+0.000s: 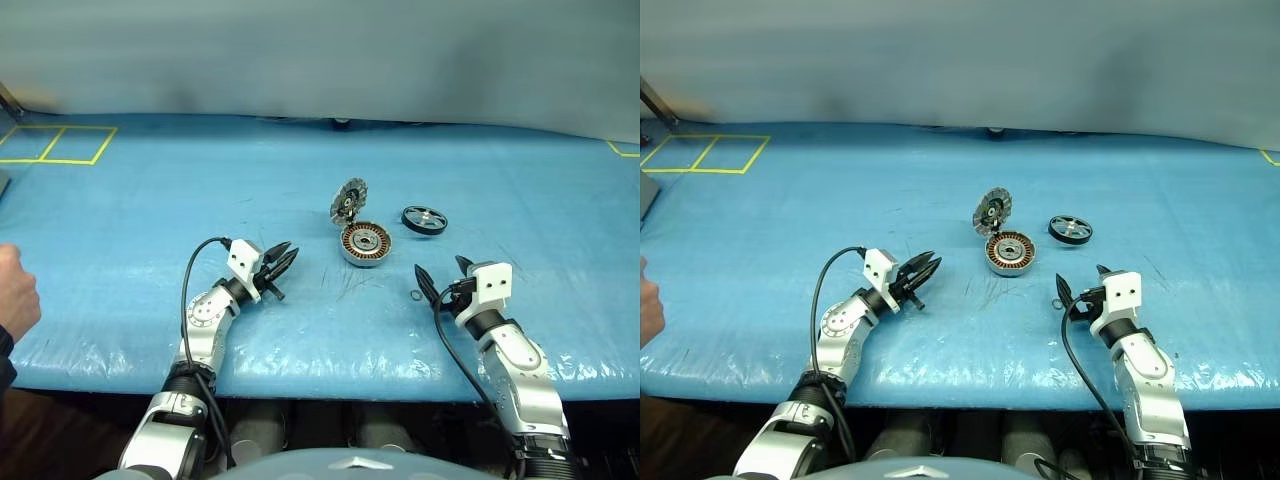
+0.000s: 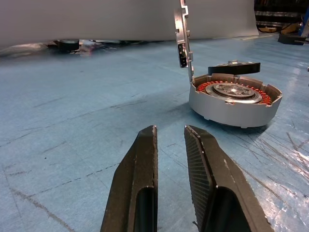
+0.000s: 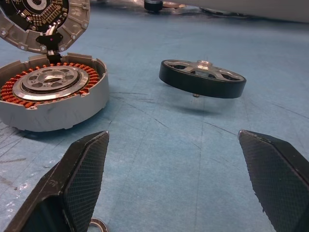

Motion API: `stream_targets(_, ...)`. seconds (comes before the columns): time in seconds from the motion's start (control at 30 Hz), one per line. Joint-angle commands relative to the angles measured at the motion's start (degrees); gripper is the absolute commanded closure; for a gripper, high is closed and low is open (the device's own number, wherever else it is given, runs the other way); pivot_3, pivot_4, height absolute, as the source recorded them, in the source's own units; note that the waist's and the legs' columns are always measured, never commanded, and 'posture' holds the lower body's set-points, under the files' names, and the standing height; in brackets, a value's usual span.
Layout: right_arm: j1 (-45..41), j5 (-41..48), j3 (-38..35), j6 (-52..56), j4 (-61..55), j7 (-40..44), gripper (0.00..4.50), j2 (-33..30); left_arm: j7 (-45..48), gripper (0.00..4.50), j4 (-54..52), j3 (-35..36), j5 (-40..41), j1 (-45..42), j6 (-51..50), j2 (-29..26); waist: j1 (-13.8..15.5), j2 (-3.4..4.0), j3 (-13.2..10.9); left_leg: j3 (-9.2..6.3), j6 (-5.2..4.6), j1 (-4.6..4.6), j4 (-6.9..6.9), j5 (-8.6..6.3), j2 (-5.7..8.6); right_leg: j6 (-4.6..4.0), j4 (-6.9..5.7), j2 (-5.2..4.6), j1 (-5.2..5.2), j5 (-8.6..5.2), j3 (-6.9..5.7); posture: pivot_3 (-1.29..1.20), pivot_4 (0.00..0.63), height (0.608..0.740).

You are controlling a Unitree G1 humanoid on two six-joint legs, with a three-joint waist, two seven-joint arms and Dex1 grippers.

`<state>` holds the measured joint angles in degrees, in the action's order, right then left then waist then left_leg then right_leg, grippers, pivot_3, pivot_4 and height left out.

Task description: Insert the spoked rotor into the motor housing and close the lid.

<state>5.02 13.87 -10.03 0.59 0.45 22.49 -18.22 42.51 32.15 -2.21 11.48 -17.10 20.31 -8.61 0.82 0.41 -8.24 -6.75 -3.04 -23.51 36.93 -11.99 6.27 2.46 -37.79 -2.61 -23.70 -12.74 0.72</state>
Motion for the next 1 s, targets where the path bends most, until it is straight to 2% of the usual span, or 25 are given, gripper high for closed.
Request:
stream_targets(0.03, -0.4, 0.0, -0.6, -0.6, -1.5, 0.0, 0.03, -0.2, 0.0, 3.59, -2.5, 0.2, 0.5, -0.1, 0.2, 0.1, 0.0, 0.00, 0.0, 0.00, 0.00, 0.00, 0.00, 0.00, 0.00, 0.00, 0.00, 0.00, 0.00, 0.00, 0.00, 0.00, 0.150, 0.740)
stream_targets(1.0, -0.9, 0.0, -0.3, -0.3, -2.2, 1.0, 0.03, -0.9, -0.3, 3.59, -2.1, 0.5, 0.2, -0.8, 0.9, -0.2, 0.0, 0.00, 0.0, 0.00, 0.00, 0.00, 0.00, 0.00, 0.00, 0.00, 0.00, 0.00, 0.00, 0.00, 0.00, 0.00, 0.150, 0.740)
